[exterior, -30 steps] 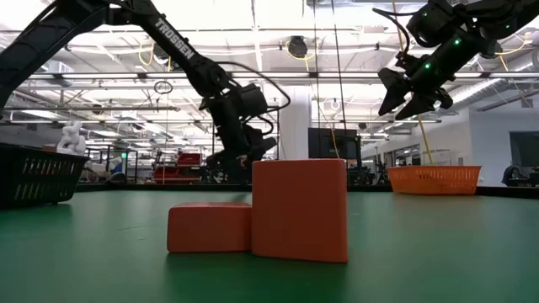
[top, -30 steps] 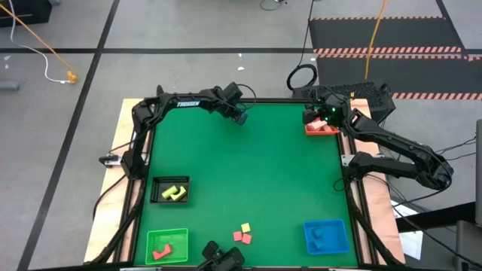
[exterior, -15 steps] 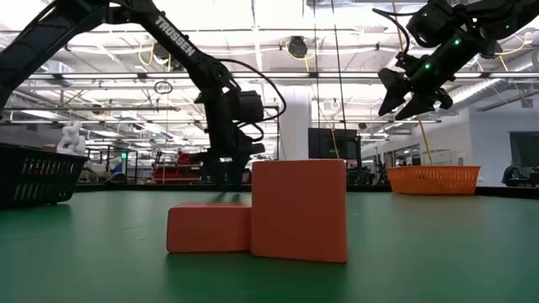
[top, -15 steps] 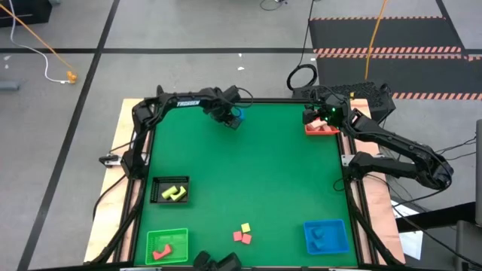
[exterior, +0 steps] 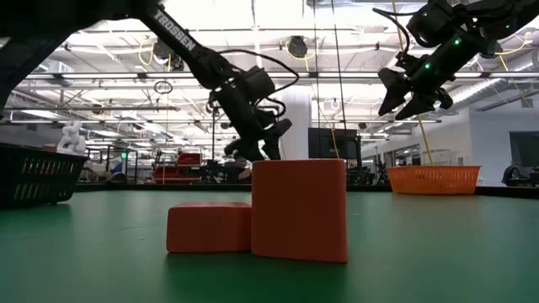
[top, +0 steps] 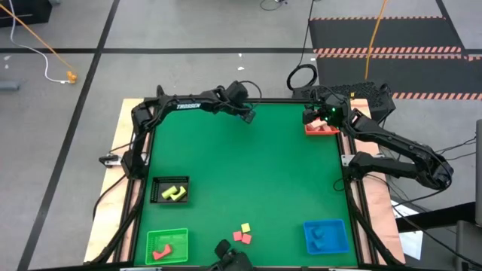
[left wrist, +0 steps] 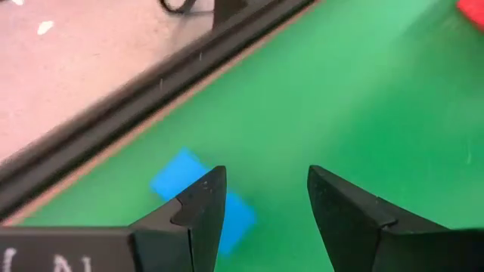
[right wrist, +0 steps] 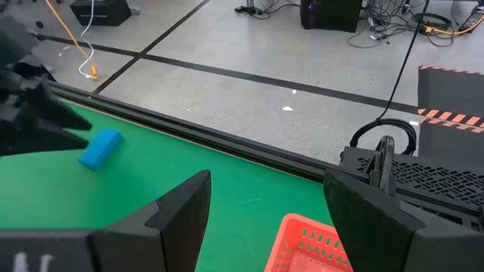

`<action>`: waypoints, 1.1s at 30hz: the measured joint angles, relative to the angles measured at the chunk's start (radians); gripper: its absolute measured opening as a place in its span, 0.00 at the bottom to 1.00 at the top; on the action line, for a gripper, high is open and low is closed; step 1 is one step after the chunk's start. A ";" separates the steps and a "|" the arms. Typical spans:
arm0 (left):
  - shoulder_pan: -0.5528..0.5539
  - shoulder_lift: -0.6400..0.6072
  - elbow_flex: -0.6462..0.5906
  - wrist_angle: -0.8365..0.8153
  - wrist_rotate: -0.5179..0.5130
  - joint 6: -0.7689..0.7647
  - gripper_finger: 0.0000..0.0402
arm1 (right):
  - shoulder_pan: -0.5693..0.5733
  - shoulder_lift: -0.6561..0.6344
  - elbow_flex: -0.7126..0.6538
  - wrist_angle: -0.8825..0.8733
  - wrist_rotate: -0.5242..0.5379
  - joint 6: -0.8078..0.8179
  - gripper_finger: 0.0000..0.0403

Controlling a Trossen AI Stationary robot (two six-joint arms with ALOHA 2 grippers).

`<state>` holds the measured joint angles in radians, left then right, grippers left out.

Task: Sort & place blocks by color
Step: Put the blue wooden block into the blue basket

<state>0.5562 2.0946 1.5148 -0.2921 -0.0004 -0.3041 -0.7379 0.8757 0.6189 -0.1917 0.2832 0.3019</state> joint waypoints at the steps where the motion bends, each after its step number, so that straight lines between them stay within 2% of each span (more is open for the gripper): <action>1: 0.007 0.009 0.002 0.015 0.011 0.010 0.47 | 0.000 0.000 0.000 0.000 0.000 0.000 0.61; 8: 0.041 0.071 0.031 -0.038 0.062 0.051 0.47 | 0.000 0.000 0.000 -0.001 0.000 0.000 0.61; 17: 0.048 0.086 0.107 -0.238 0.028 0.082 0.47 | 0.000 -0.002 0.000 0.000 0.000 0.000 0.61; 33: -0.005 0.076 0.110 -0.511 0.000 -0.069 0.47 | 0.000 -0.002 0.000 0.000 0.000 0.000 0.61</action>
<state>0.5512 2.1704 1.6249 -0.8036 -0.0006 -0.3735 -0.7376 0.8742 0.6189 -0.1918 0.2830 0.3019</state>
